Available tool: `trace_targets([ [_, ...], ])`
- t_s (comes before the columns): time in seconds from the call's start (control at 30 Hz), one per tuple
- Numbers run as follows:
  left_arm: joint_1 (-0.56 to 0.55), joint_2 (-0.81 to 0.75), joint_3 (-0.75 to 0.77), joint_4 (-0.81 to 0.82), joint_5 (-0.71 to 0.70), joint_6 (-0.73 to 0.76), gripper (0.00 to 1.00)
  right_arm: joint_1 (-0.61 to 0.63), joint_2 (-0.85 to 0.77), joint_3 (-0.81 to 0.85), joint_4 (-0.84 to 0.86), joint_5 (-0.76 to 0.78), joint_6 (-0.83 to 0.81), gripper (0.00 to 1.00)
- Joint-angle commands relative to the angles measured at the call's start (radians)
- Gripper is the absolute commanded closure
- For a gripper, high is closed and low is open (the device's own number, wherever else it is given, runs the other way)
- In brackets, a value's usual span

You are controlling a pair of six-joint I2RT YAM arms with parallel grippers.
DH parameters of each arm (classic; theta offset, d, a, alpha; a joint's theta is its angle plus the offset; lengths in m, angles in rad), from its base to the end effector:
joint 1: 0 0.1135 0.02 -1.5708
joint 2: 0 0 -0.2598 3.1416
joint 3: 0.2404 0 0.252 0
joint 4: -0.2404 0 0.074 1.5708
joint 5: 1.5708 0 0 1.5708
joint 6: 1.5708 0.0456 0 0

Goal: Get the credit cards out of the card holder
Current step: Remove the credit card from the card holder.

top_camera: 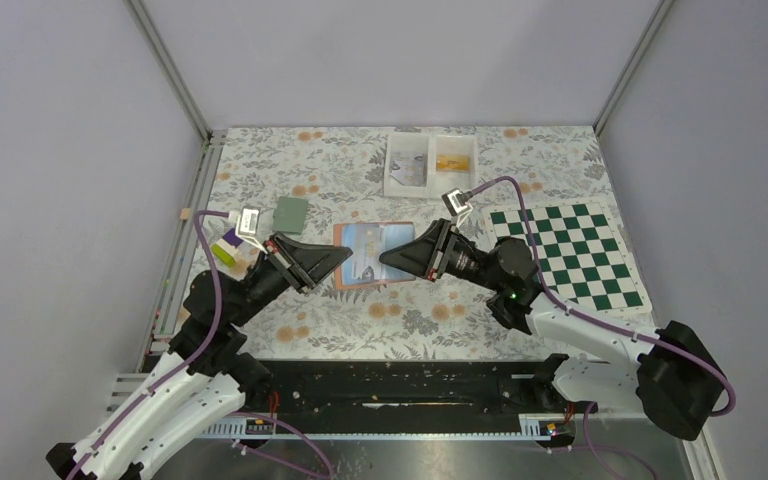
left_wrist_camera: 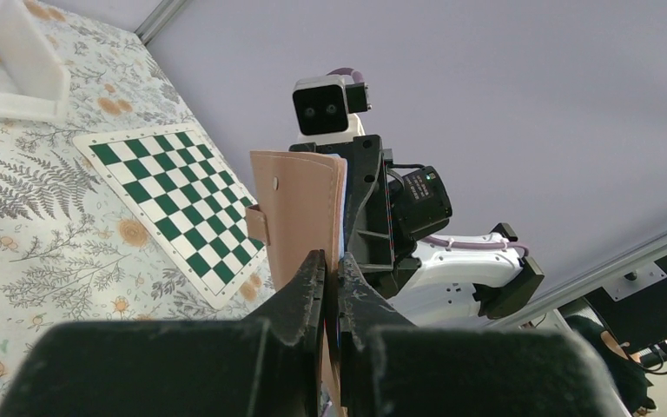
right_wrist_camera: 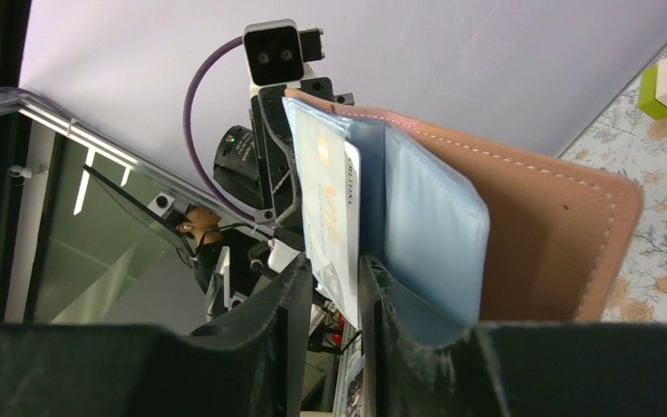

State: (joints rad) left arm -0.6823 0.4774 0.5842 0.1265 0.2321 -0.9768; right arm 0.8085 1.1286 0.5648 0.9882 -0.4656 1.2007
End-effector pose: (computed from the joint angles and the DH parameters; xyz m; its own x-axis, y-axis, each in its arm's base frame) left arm 0.1031 -0.0973 0.3460 -0.5521 -0.5906 -0.5886 0.5894 0.2229 -0.7765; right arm 0.1594 0.1966 0.3155 -0.7631 0.4072 -0.5020 -0.6011 -0.1615 0.7827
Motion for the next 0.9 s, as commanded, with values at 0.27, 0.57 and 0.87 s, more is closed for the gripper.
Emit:
trace_targets([
  [0.27,0.006,0.004,0.001,0.105,0.030,-0.050,1.00,-0.009,0.034,-0.001,0.205,-0.036,0.053,0.66],
  [0.57,0.006,0.001,-0.013,0.124,0.036,-0.069,1.00,-0.010,0.033,-0.019,0.220,-0.008,0.060,0.73],
  [0.87,0.006,0.007,-0.021,0.129,0.039,-0.077,1.00,-0.009,0.052,-0.010,0.229,-0.017,0.073,0.91],
])
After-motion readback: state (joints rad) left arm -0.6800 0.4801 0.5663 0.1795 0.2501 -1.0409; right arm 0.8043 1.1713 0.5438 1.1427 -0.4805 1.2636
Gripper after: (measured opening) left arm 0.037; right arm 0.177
